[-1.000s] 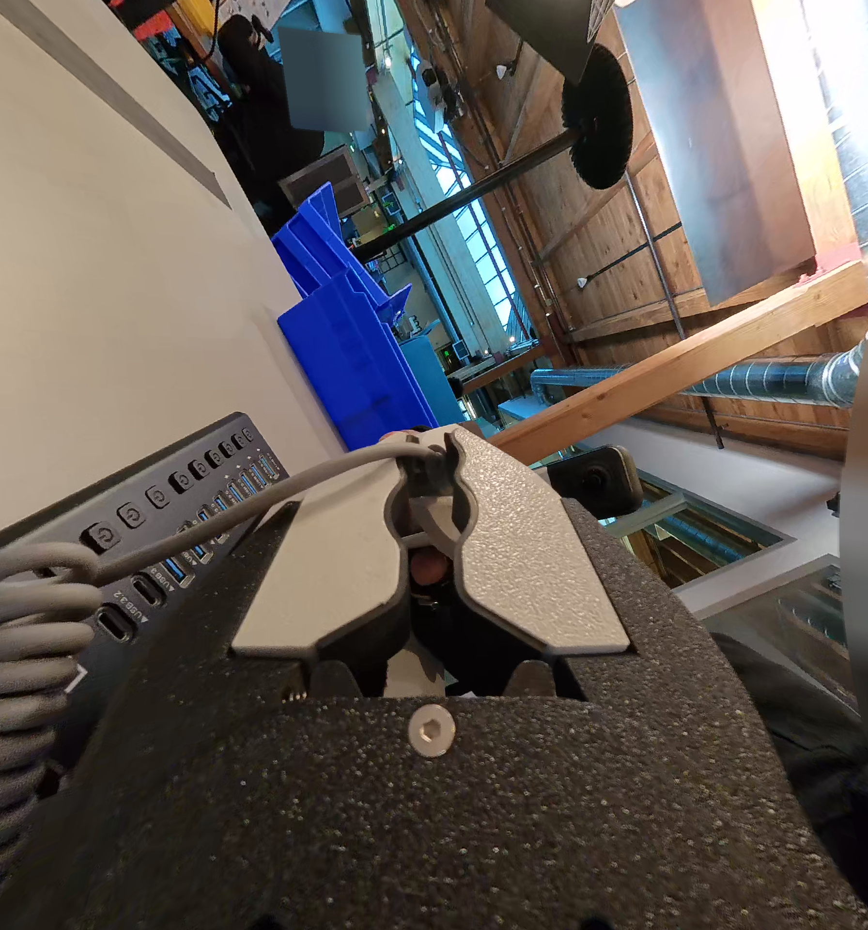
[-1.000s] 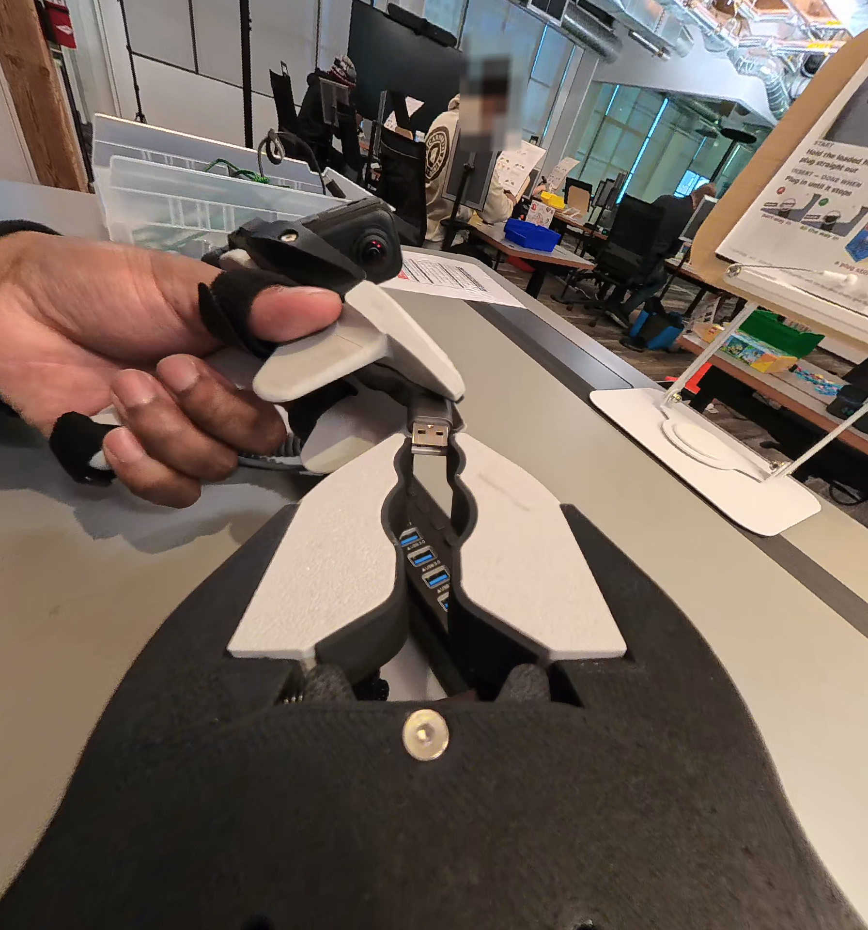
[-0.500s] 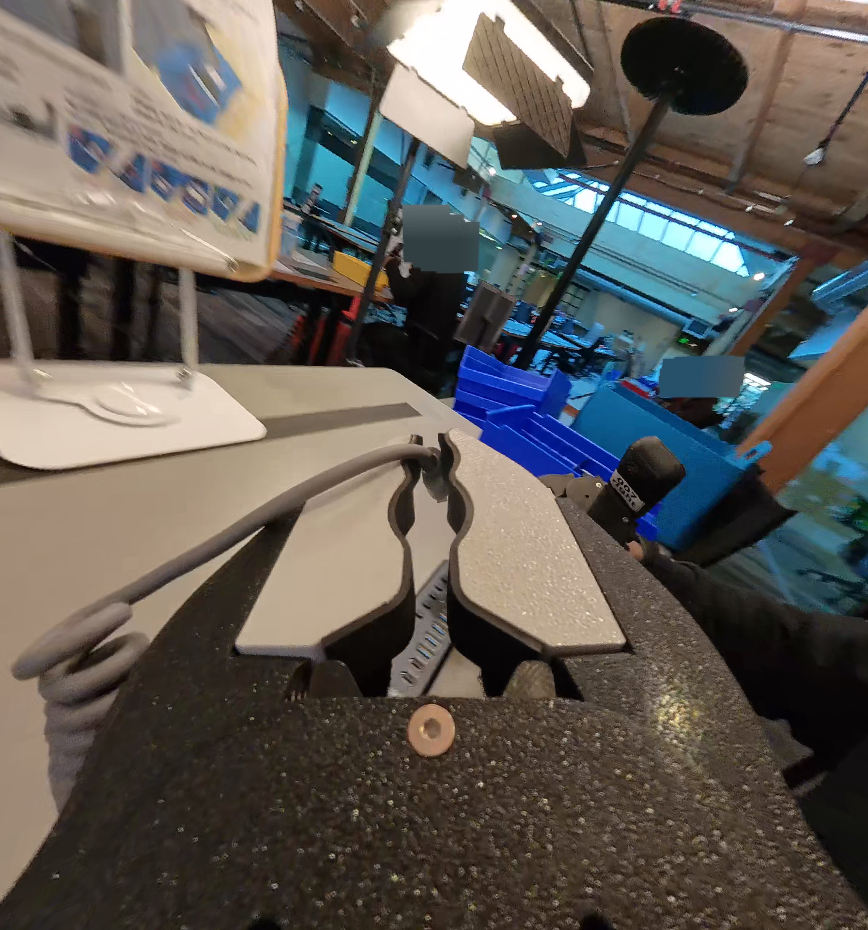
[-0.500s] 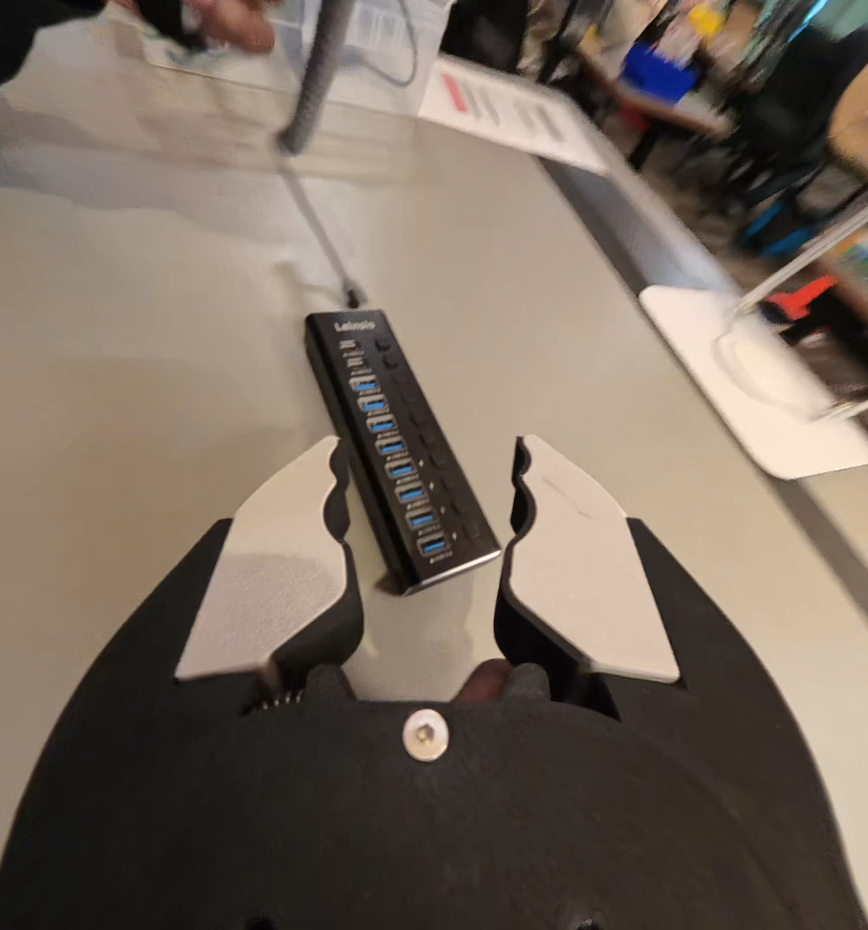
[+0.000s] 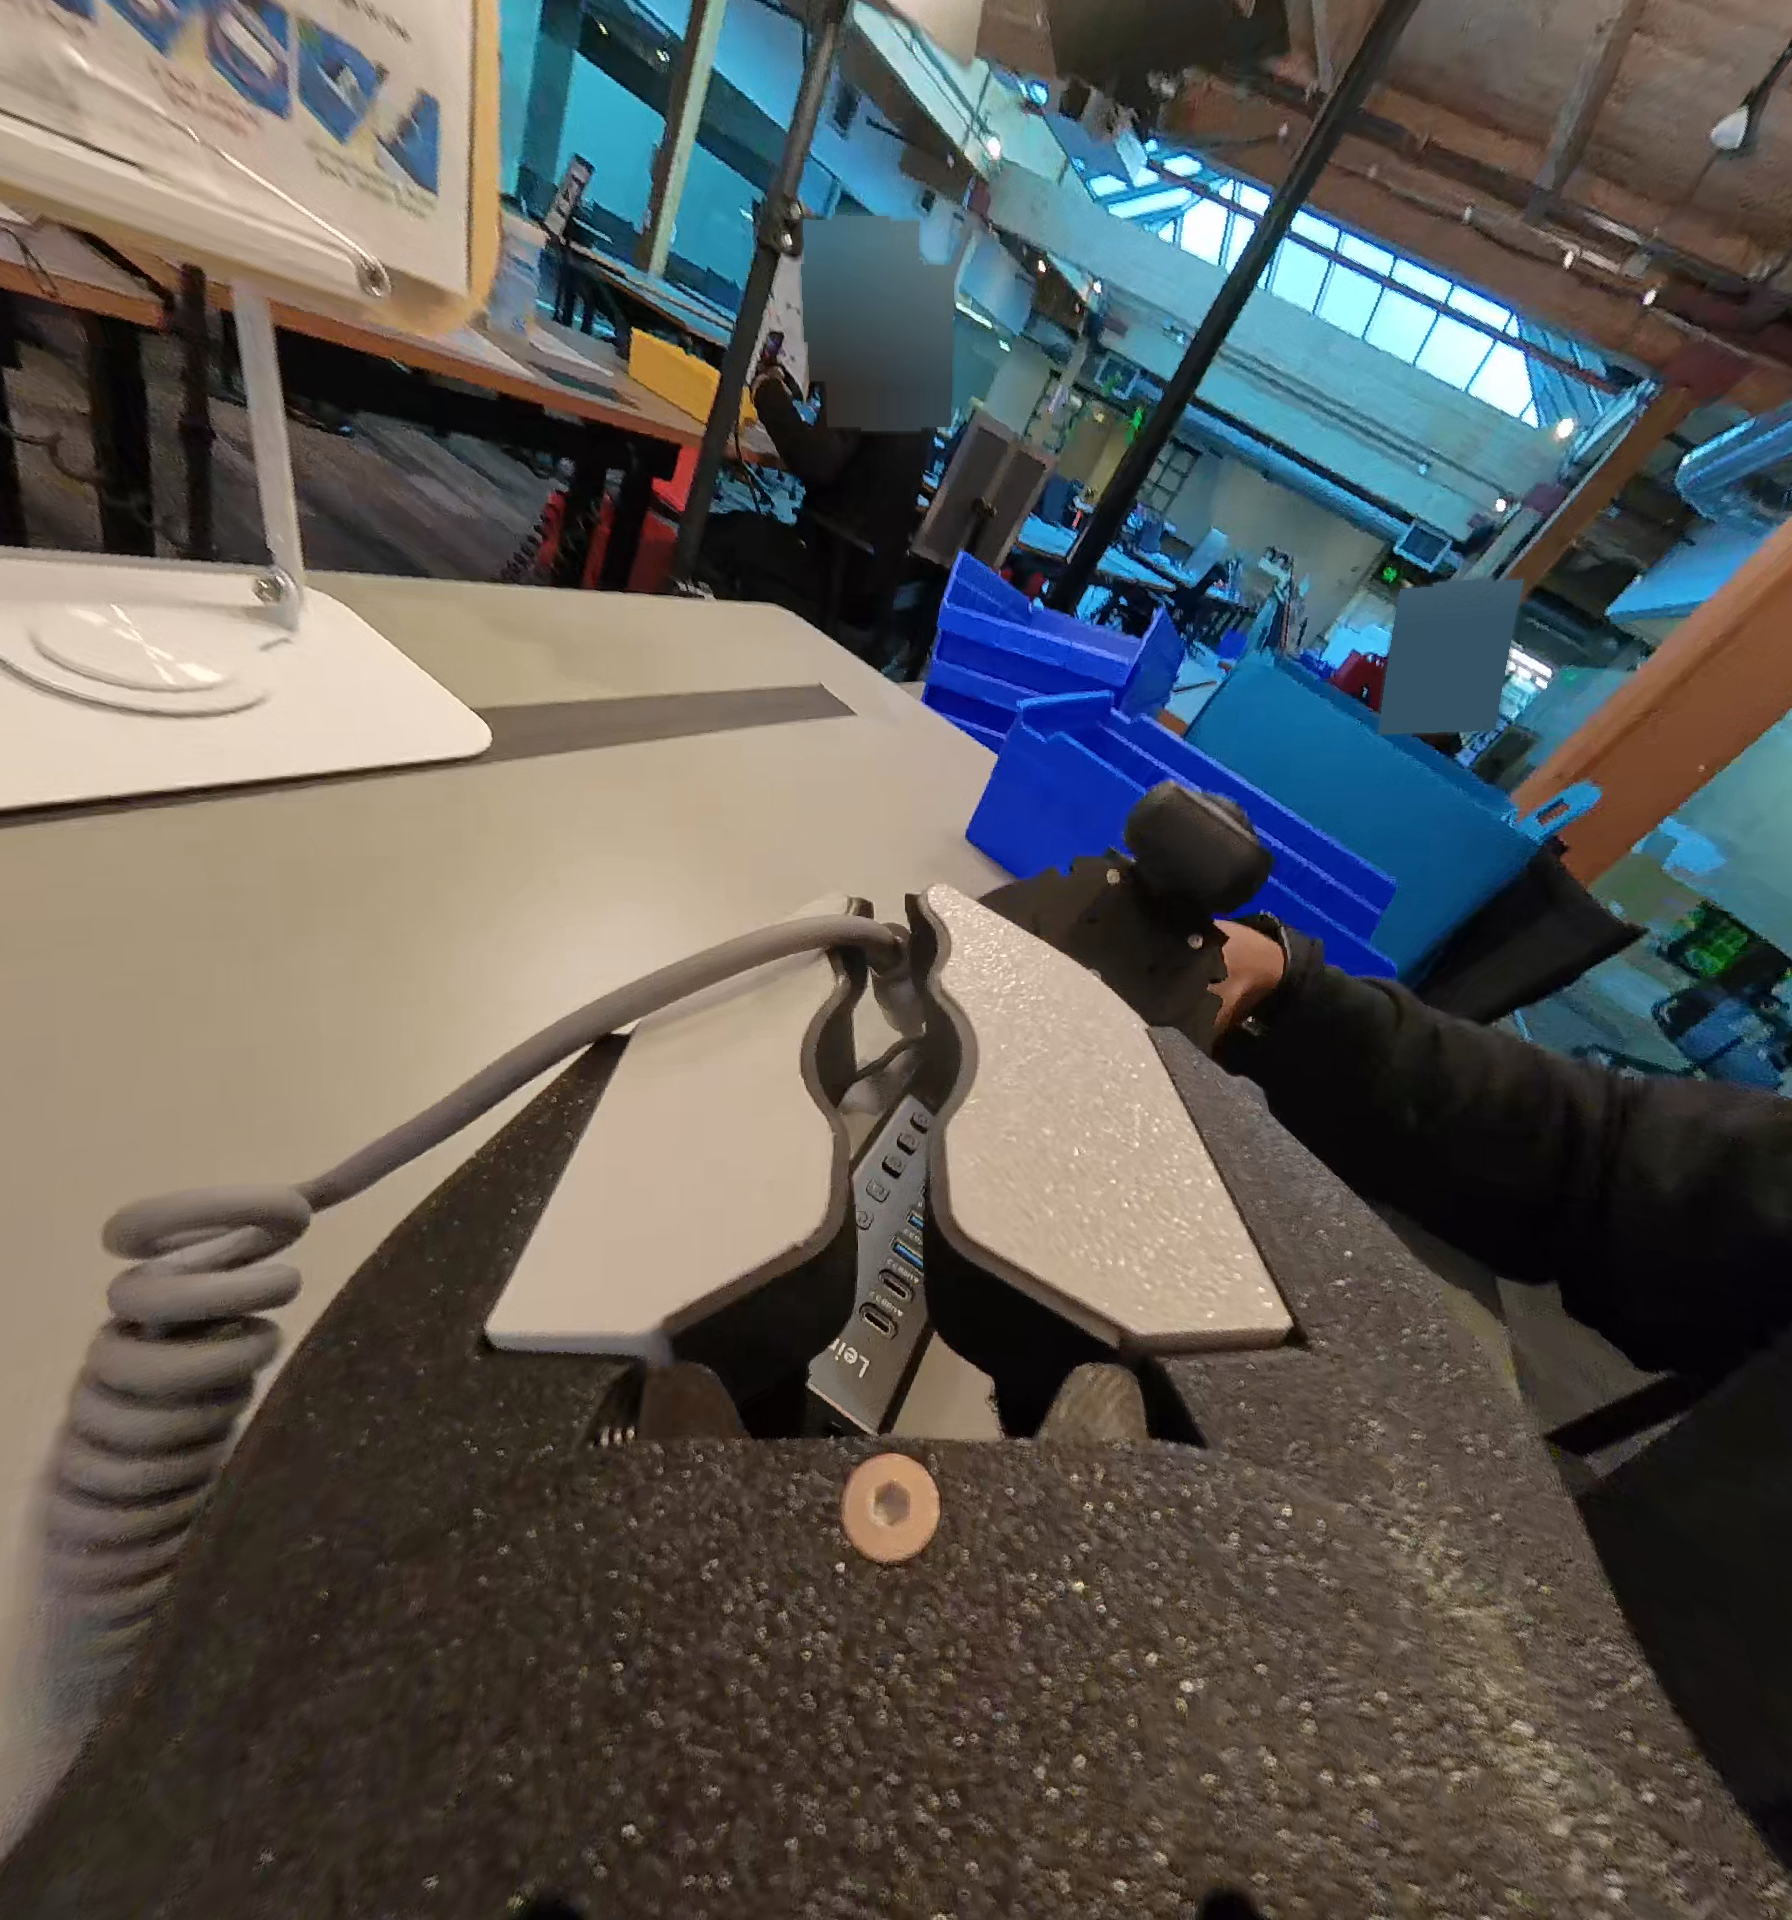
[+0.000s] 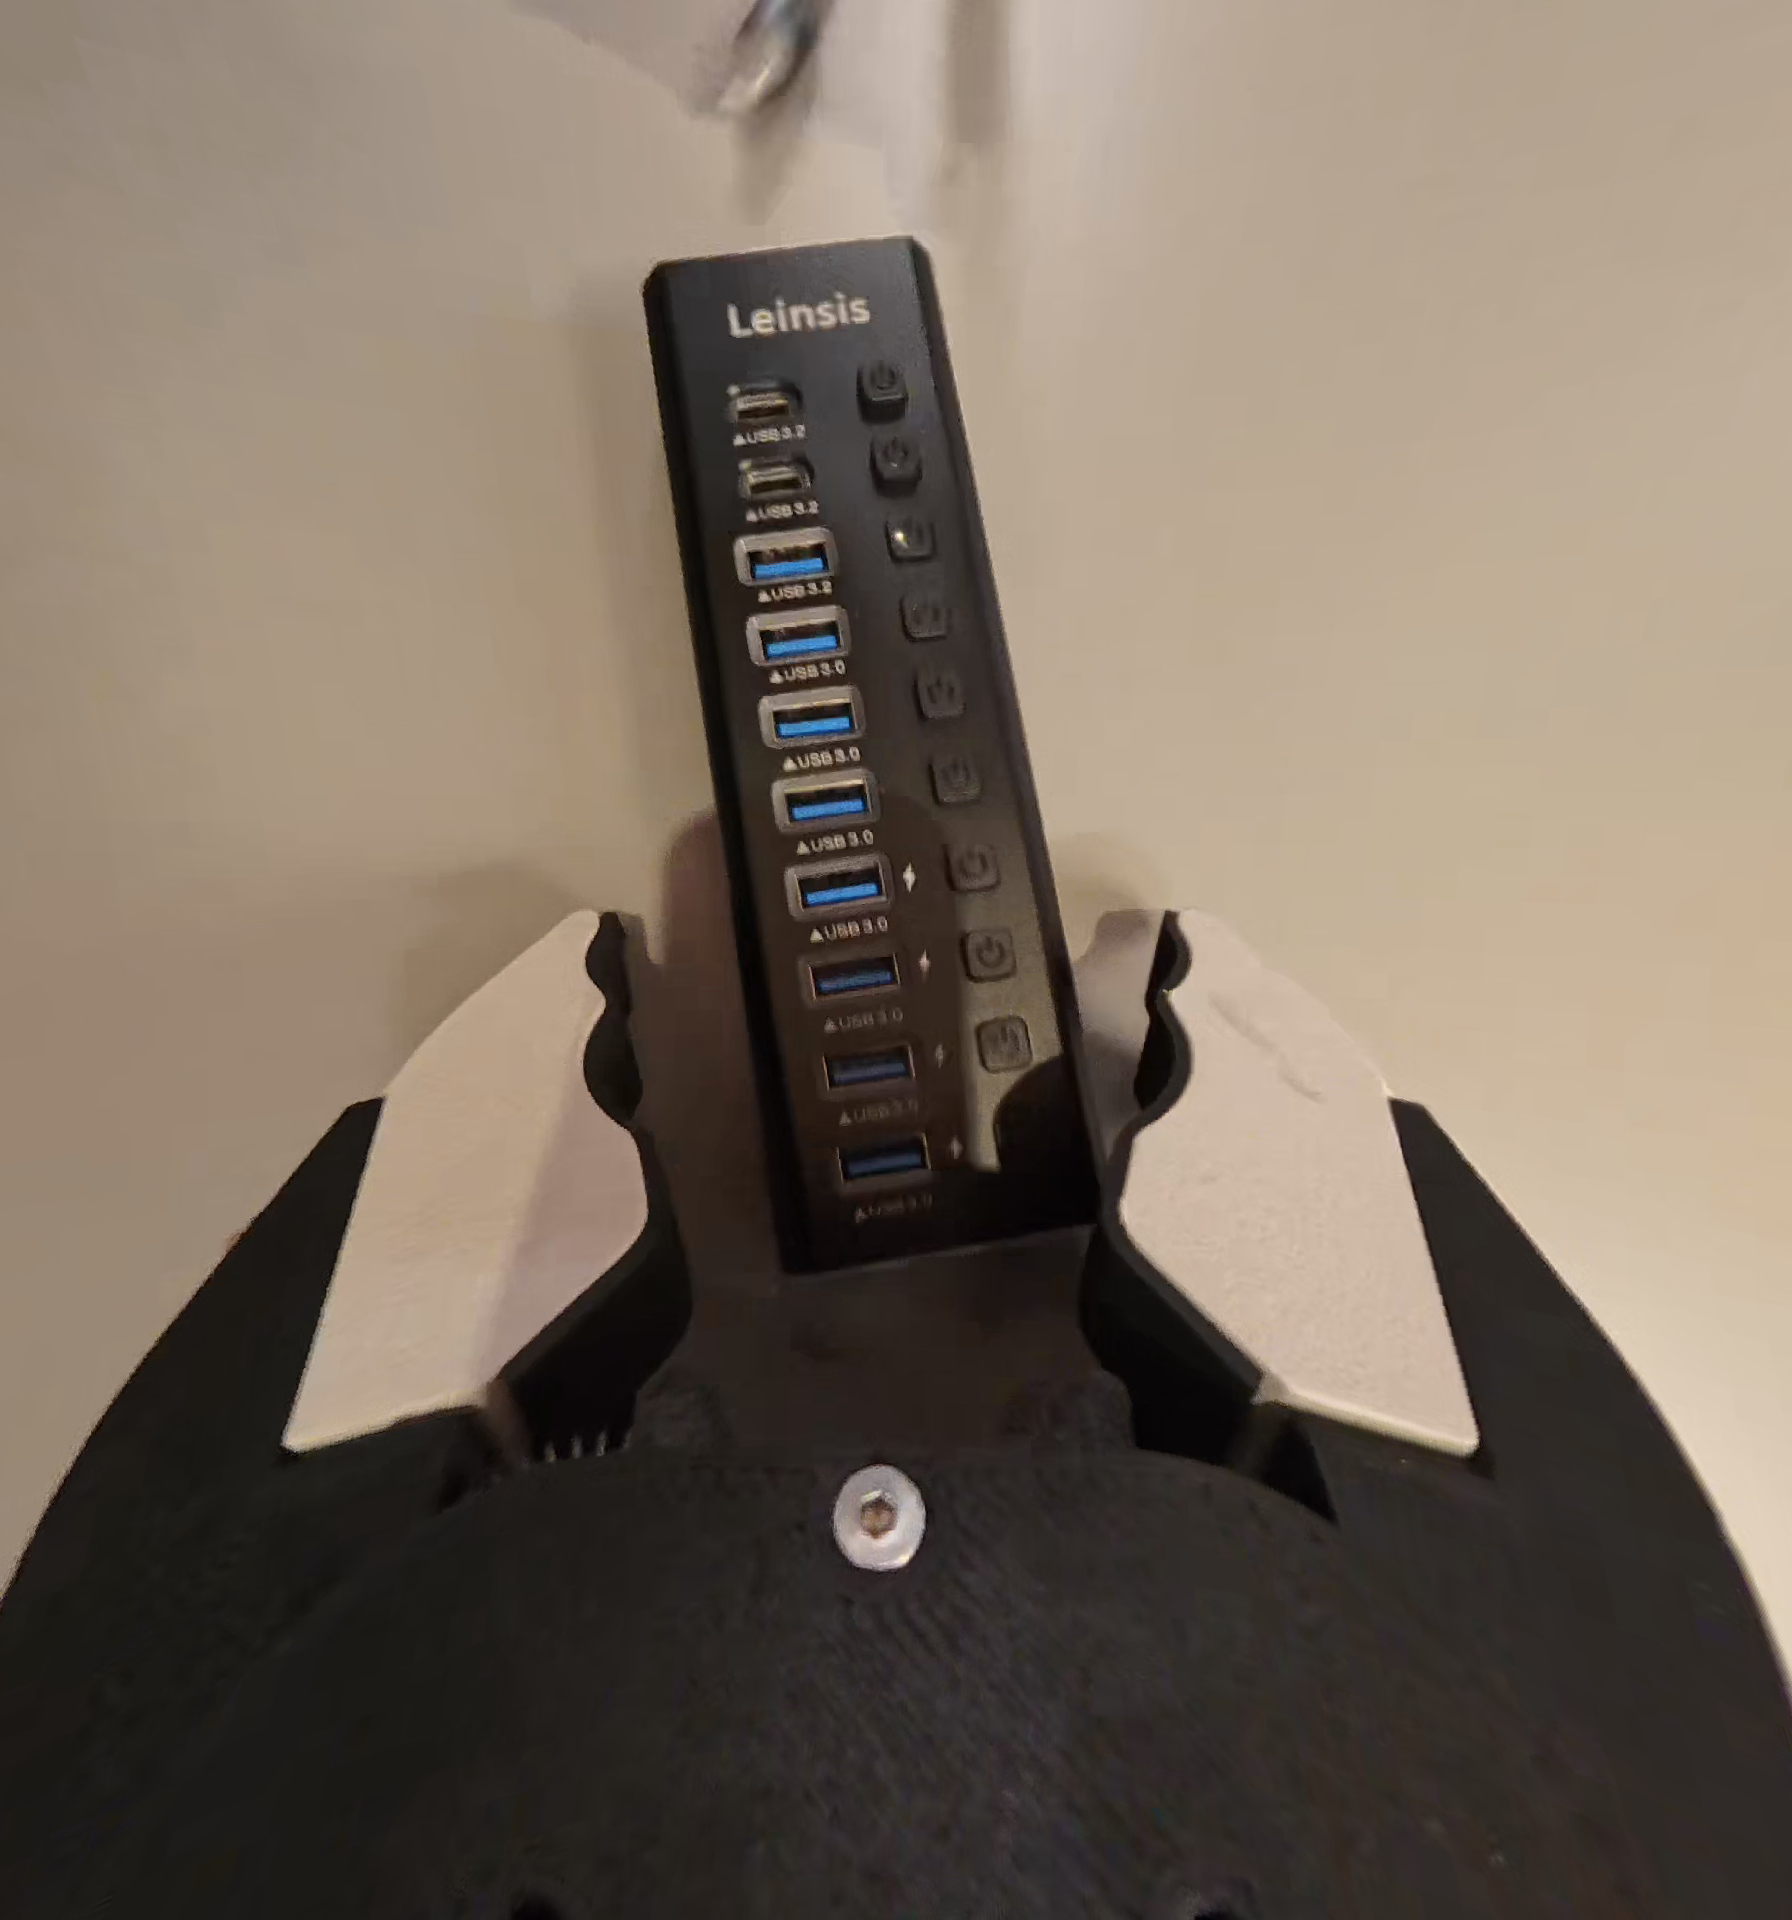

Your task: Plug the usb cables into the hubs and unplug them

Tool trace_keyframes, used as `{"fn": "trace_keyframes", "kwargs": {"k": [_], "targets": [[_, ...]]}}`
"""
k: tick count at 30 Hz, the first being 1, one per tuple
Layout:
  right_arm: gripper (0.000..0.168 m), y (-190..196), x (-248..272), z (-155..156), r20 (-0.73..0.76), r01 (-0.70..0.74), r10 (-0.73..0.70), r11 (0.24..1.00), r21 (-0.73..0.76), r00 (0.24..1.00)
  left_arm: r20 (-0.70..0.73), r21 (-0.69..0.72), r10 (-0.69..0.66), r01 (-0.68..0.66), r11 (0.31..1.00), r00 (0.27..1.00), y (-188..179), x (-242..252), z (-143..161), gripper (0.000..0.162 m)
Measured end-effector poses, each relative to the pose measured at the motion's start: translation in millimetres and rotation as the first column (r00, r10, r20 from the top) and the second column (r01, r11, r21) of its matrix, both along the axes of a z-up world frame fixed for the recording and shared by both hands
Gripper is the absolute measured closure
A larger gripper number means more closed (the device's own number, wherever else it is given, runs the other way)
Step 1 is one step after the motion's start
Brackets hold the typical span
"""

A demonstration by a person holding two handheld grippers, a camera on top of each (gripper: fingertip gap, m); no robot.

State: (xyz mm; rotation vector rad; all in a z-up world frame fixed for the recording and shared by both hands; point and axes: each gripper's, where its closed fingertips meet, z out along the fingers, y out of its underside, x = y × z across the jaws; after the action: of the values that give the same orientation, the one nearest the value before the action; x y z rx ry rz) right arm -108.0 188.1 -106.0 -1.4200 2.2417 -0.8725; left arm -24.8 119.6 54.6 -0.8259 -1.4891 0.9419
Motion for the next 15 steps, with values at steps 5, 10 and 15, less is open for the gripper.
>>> {"fn": "trace_keyframes", "kwargs": {"k": [5,10,15], "targets": [[0.107,-5,7,1,0.046,0.010,-0.011,1.000,0.015,0.999,0.062,-0.028,-0.080,0.082,0.996,0.995,18,-20,-22,0.155],[0.108,-3,8,4,0.027,0.055,-0.053,0.997,-0.058,0.998,0.119,-0.024,-0.102,0.106,0.994,0.988,31,-33,-43,0.155],[0.108,-2,7,10,-0.034,0.187,-0.199,0.958,-0.216,0.979,0.195,-0.071,-0.042,0.056,0.996,0.980,34,-37,-61,0.155]]}}
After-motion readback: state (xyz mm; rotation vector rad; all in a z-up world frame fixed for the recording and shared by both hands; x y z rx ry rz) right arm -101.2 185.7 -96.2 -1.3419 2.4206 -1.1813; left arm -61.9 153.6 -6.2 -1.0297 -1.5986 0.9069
